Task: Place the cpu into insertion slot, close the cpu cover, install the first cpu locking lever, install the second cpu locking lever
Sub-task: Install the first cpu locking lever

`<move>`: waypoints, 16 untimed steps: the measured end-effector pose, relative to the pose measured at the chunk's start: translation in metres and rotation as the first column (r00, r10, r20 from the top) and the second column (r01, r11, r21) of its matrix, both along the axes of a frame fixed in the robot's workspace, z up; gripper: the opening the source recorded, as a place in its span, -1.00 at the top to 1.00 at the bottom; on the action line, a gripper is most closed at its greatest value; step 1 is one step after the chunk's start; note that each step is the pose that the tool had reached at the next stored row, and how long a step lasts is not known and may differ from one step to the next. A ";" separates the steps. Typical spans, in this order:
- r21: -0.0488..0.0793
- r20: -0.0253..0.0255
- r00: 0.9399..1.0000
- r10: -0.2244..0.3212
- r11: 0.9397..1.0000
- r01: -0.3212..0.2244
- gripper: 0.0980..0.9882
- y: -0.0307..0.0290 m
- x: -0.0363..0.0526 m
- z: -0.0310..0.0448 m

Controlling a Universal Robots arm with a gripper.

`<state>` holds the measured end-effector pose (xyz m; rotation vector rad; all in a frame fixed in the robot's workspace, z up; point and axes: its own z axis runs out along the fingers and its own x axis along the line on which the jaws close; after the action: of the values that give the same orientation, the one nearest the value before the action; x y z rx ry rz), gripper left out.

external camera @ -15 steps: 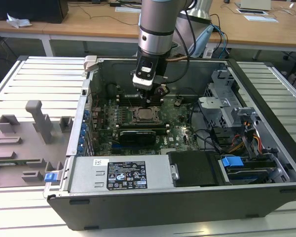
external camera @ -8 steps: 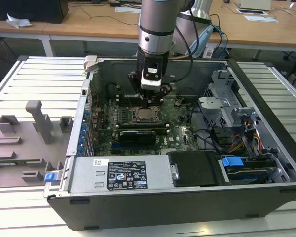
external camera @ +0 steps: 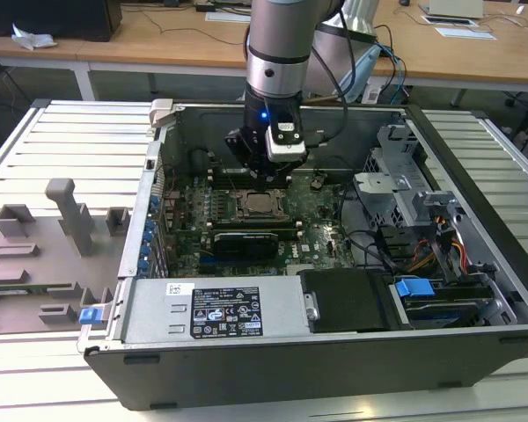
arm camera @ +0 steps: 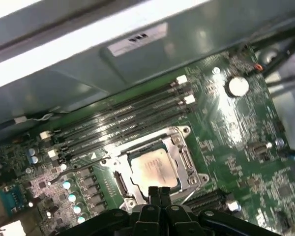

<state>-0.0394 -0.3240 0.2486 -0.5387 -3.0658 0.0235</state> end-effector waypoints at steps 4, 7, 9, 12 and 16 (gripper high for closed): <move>0.001 0.000 0.992 0.127 0.992 -0.127 0.98 -0.0001 0.0000 -0.0003; 0.001 0.000 0.974 0.228 0.974 -0.228 0.98 -0.0001 0.0000 -0.0006; 0.001 0.000 0.956 0.293 0.956 -0.293 0.98 -0.0001 0.0000 -0.0010; 0.002 0.000 0.930 0.367 0.930 -0.367 0.98 -0.0001 0.0000 -0.0013; -0.002 0.013 0.923 0.384 0.923 -0.384 0.98 -0.0001 -0.0001 -0.0013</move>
<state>-0.0395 -0.3241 0.2473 0.0717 -3.1284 0.0282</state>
